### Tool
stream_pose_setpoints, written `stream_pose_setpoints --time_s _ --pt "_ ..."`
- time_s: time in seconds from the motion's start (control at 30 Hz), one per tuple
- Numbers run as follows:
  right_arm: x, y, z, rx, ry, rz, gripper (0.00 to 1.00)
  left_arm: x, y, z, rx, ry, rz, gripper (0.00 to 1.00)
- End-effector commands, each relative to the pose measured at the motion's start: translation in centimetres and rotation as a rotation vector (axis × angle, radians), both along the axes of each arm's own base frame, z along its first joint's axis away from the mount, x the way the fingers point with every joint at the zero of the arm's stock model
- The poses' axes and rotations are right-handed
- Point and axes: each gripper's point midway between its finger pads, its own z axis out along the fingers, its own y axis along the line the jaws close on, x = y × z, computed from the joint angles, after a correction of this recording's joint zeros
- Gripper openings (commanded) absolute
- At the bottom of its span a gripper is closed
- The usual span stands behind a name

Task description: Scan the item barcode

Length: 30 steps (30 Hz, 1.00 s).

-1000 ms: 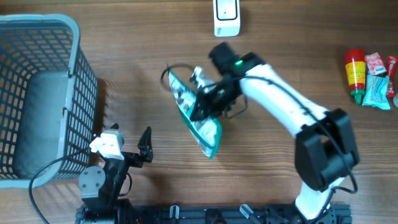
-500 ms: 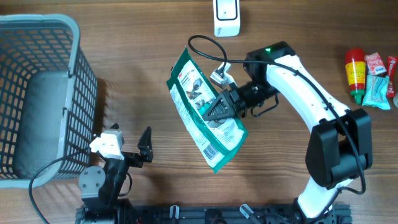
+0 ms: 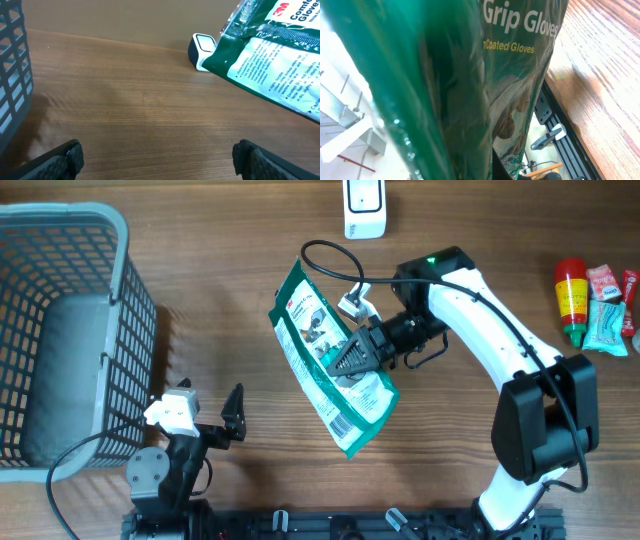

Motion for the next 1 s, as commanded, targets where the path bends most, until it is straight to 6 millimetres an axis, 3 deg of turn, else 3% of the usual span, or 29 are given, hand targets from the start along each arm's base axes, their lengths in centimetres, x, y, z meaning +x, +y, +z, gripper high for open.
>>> stream_pose_setpoints --time_s 0.0,0.27,0.57,0.67,0.7,0.77,0.83,0.9,0.97 --pt "-0.1 -0.1 0.4 0.004 -0.005 -0.006 0.04 -0.1 -0.3 0.1 -0.008 -0.006 -0.015 1.0" --pt "-0.1 -0.2 0.3 -0.057 0.102 -0.027 0.04 -0.1 -0.3 0.1 -0.008 -0.006 -0.015 1.0" --pt "-0.1 -0.2 0.3 -0.057 0.101 -0.028 0.04 -0.1 -0.3 0.1 -0.008 -0.005 -0.015 1.0" --pt "0.1 -0.1 0.0 -0.052 0.068 -0.024 0.04 -0.3 -0.3 -0.9 -0.011 0.039 -0.015 1.0" --pt "0.6 0.0 -0.5 -0.045 0.007 -0.019 0.04 -0.5 -0.3 -1.6 -0.012 0.067 -0.015 1.0" --pt "3.1 -0.1 -3.8 -0.125 -0.247 0.006 0.04 -0.7 -0.3 -2.3 -0.014 0.097 -0.015 1.0" --pt "8.3 -1.8 -8.6 -0.474 -0.362 -0.126 0.05 -0.7 -0.3 -2.3 -0.014 0.098 -0.015 1.0" --pt "10.8 -2.4 -8.4 -0.555 -0.478 -0.18 0.05 -0.7 -0.3 -2.3 -0.014 0.098 -0.015 1.0" --pt "12.6 -1.7 -5.8 -0.504 -0.594 -0.21 0.05 -0.7 -0.3 -2.3 -0.014 0.098 -0.015 1.0"
